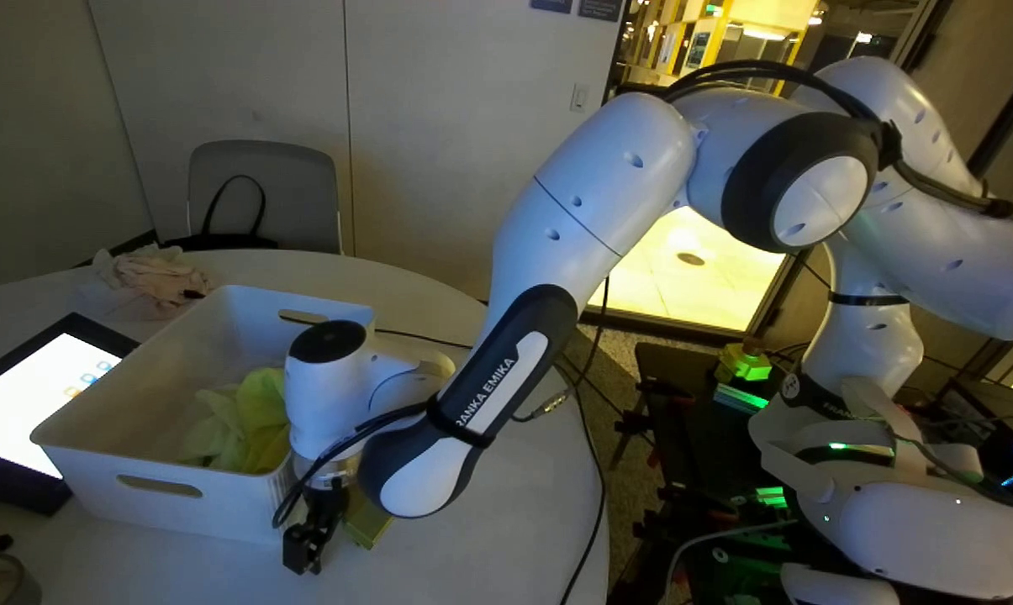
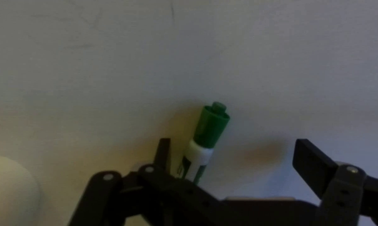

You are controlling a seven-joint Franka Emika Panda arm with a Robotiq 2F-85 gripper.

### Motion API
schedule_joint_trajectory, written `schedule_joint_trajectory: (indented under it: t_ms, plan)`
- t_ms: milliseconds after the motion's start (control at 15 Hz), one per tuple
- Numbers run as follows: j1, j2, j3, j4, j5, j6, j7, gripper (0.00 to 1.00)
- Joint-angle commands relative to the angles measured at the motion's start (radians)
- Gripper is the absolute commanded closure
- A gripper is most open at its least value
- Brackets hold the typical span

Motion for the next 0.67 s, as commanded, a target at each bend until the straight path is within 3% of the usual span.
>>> schedule_joint_trajectory:
  t_ms: [0, 67, 133, 200, 600]
  plan:
    - [-0.017, 0.025, 0.010, 0.046, 0.026, -0.016, -0.014, 0.08]
    - [-0.019, 0.024, 0.010, 0.045, 0.026, -0.016, -0.015, 0.14]
    - [-0.019, 0.023, 0.008, 0.045, 0.026, -0.016, -0.014, 0.32]
    - [-0.019, 0.022, 0.007, 0.046, 0.025, -0.018, -0.012, 0.41]
    - [-0.009, 0.014, 0.001, 0.048, 0.021, -0.016, -0.006, 0.85]
